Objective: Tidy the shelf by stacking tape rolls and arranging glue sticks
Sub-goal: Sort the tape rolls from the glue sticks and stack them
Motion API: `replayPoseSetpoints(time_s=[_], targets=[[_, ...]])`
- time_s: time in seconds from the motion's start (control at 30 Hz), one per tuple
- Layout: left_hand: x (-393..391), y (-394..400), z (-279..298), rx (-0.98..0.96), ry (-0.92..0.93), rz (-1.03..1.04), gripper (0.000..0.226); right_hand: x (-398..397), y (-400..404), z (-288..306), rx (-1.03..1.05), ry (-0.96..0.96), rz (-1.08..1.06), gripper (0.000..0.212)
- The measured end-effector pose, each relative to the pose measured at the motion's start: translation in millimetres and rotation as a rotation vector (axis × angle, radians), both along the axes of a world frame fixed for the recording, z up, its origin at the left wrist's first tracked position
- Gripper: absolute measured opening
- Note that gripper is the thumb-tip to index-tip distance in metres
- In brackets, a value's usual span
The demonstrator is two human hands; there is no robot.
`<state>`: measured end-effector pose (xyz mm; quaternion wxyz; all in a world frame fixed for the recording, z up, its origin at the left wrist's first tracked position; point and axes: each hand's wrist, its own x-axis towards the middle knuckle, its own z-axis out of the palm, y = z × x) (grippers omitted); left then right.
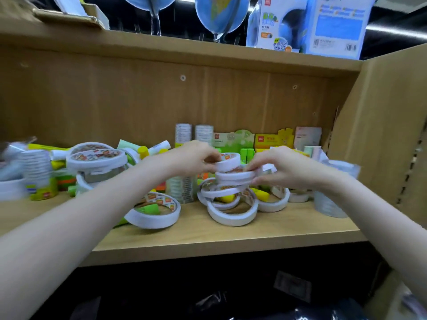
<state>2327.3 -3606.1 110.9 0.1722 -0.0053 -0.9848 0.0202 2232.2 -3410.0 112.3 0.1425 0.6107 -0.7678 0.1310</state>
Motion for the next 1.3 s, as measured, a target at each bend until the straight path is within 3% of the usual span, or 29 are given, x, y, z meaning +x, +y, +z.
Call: replayPoseSetpoints(time_s=[0.2, 0.3, 0.4, 0.6, 0.73, 0.87, 1.0, 1.1, 1.17, 1.3], targets=[[17.1, 4.5, 7.6, 0.246, 0.366, -0.086, 0.017, 6.1, 11.8, 5.8, -0.096, -0.022, 0.012, 0.024], [25.9, 3.0, 8.4, 0.293, 0.434, -0.079, 0.017, 16.0, -3.1, -7.6, 0.023, -0.061, 0.04, 0.027], [33.3, -0.4, 7.9, 0.34, 0.455, -0.048, 0.016, 17.8, -16.5, -19.0, 0.117, 0.042, 0.003, 0.024], [48.1, -3.3, 1.9, 0.278, 0.525, -0.101, 0.012, 9.8, 21.2, 9.6, -0.204, 0.079, -0.07, 0.018], [56.1, 11.6, -15.4, 0.1, 0.392, -0.244, 0.022, 5.3, 52.7, -3.6, -0.132, 0.12, -0.157, 0.01], [51.4, 33.6, -31.3, -0.115, 0.022, -0.24, 0.037, -1.9, 53.0, -48.7, -0.036, 0.124, -0.179, 0.013], [44.8, 34.4, -32.3, -0.133, -0.374, -0.088, 0.044, -1.9, 46.0, -58.5, 0.099, 0.169, -0.302, 0.031], [37.3, 37.6, -40.3, -0.324, -0.254, -0.058, 0.014, -4.1, 39.3, -62.1, 0.089, 0.114, -0.294, 0.031], [33.4, 38.8, -42.5, -0.407, -0.164, -0.059, 0.016, -8.7, 33.9, -64.8, 0.11, 0.106, -0.284, 0.021], [36.9, 31.7, -37.3, -0.227, -0.114, -0.114, 0.025, -11.9, 31.1, -57.5, 0.039, 0.044, -0.201, 0.003]])
